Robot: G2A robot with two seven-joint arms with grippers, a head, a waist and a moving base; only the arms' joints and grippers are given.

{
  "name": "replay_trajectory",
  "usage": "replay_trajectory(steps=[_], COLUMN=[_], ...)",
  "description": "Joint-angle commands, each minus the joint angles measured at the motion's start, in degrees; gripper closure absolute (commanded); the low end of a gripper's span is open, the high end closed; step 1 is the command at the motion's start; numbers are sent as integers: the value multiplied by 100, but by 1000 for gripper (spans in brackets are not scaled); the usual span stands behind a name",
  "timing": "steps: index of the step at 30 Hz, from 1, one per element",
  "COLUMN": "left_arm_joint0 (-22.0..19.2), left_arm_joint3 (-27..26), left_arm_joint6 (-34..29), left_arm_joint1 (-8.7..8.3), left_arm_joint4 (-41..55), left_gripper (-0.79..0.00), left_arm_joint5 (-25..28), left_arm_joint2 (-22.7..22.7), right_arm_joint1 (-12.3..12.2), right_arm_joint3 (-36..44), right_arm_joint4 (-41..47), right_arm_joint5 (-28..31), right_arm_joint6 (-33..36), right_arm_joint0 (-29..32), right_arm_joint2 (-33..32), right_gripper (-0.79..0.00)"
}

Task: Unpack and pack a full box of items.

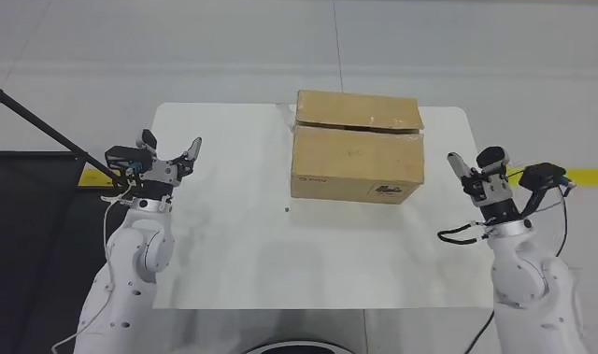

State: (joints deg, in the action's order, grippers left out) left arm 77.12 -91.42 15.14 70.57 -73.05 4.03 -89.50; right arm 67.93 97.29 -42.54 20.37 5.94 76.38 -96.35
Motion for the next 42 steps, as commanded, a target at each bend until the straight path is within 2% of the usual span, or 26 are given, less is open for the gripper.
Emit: replay_trajectory(steps=[1, 4, 8, 12, 15, 25, 28, 35, 42], left_arm_joint0=[-4, -224, -816, -1477, -1823, -1821, -2049, -3125, -4094], left_arm_joint3=[-12, 248, 847, 1485, 1752, 1727, 1924, 3313, 4884], left_arm_joint6=[-47, -164, -318, -316, -318, -347, -592, -538, -185], left_arm_joint1=[-9, -11, 6, 57, 110, 104, 119, 384, 841], left_arm_joint4=[-187, -545, -1123, -1669, -1744, -1872, -2355, -2600, -2298], left_gripper=[-785, -785, -785, -785, -785, -785, -785, -785, -785], left_arm_joint5=[43, 1, 33, 139, 198, 164, 85, 77, -253], left_arm_joint2=[29, 145, 504, 1005, 1279, 1289, 1496, 2436, 3280], right_arm_joint1=[8, 20, 32, 32, 19, 19, 19, 19, 19], right_arm_joint3=[-333, -958, -1872, -2570, -2703, -2703, -2703, -2703, -2703], right_arm_joint4=[376, 892, 1796, 2728, 2845, 2845, 2845, 2845, 2845], right_arm_joint5=[-270, -488, -569, -626, -620, -620, -620, -620, -620], right_arm_joint6=[511, 1132, 1850, 2402, 2541, 2541, 2541, 2541, 2541], right_arm_joint0=[-500, -1179, -1886, -2281, -2350, -2350, -2350, -2350, -2350], right_arm_joint2=[148, 342, 445, 383, 352, 352, 352, 352, 352], right_gripper=[-785, -785, -785, -785, -785, -785, -785, -785, -785])
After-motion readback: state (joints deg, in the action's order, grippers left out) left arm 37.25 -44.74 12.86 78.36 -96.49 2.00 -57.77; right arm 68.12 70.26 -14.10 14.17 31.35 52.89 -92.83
